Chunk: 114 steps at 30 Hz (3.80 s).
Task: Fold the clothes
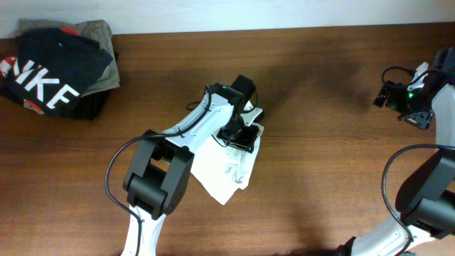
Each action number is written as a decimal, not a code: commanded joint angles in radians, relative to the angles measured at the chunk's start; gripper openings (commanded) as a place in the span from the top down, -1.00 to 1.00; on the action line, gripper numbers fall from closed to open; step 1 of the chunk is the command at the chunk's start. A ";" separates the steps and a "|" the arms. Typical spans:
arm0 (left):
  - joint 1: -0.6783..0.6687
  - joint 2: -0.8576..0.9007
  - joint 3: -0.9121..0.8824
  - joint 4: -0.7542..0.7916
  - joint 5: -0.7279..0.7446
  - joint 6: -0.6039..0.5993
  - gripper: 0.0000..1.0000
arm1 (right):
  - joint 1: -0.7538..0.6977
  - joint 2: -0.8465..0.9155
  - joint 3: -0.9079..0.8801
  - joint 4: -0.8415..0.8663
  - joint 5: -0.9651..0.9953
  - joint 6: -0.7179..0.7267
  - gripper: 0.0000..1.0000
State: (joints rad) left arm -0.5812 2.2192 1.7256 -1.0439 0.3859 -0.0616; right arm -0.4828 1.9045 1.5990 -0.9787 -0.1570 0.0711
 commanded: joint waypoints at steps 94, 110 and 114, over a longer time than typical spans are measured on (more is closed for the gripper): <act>0.948 -0.074 0.454 0.344 -0.264 -0.006 0.99 | 0.005 -0.018 0.017 0.000 0.009 0.001 -0.97; 1.114 0.088 0.462 0.372 -0.409 0.002 -0.95 | 0.005 -0.018 0.017 0.000 0.009 0.001 -0.97; 1.110 0.009 0.505 0.358 -0.406 0.001 -0.98 | 0.005 -0.018 0.017 0.000 0.009 0.001 -0.97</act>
State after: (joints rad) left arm 0.5381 2.3245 2.1754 -0.6884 -0.0135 -0.0612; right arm -0.4828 1.9045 1.5990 -0.9787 -0.1547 0.0719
